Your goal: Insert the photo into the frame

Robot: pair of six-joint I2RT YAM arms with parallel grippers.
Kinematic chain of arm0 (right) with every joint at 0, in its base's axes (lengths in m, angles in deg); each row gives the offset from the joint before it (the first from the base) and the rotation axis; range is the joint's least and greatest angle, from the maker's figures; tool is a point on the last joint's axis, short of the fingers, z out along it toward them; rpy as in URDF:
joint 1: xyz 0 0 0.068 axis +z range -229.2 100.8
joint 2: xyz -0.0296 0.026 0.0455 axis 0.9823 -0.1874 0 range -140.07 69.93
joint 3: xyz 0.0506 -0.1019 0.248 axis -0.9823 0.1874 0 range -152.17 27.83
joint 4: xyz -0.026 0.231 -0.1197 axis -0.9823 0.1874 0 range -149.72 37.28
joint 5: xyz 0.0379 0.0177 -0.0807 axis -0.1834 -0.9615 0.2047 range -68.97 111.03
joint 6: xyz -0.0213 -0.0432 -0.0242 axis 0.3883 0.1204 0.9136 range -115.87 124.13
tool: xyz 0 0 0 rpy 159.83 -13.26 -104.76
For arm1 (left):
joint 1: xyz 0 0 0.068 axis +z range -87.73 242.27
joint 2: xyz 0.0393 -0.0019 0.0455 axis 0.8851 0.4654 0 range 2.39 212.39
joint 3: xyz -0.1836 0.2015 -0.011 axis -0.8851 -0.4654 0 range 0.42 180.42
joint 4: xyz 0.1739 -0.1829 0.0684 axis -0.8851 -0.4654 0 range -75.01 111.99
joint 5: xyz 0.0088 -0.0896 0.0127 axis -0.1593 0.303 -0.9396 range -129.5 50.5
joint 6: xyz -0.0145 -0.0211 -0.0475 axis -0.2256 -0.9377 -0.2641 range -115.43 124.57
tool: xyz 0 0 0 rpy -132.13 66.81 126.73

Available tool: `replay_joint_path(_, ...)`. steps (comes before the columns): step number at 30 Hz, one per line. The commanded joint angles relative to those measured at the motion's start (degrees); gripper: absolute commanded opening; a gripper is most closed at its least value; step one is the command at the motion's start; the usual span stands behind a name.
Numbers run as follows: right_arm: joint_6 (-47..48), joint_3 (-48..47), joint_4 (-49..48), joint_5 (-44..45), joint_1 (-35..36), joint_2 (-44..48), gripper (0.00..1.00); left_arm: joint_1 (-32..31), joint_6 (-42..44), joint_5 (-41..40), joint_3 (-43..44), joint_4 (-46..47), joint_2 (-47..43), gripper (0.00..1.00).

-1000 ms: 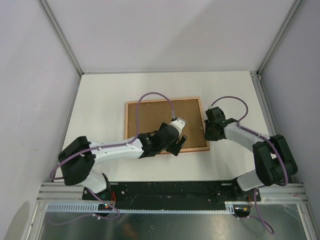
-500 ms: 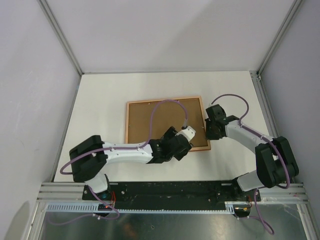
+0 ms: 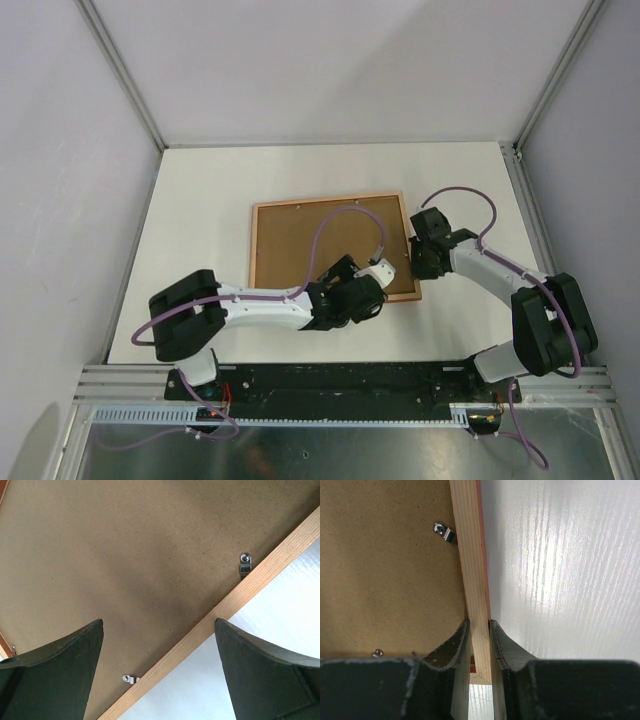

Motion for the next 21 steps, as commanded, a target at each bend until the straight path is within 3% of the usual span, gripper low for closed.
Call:
replay_joint_path(1, -0.7, -3.4, -0.1, 0.9, 0.3, 1.7, 0.00, -0.4, 2.1, -2.3, 2.0, 1.6, 1.6, 0.96)
replay_joint_path(9, -0.6, -4.6, 1.0, 0.9, 0.4, 1.5, 0.00, -0.5, 2.6, -0.1, 2.3, 1.5, 2.5, 0.97)
replay_joint_path(21, -0.9, -5.1, 0.9, 1.1, 0.6, -0.1, 0.00, -0.8, 4.1, 7.5, -0.9, 1.7, -6.5, 1.00)
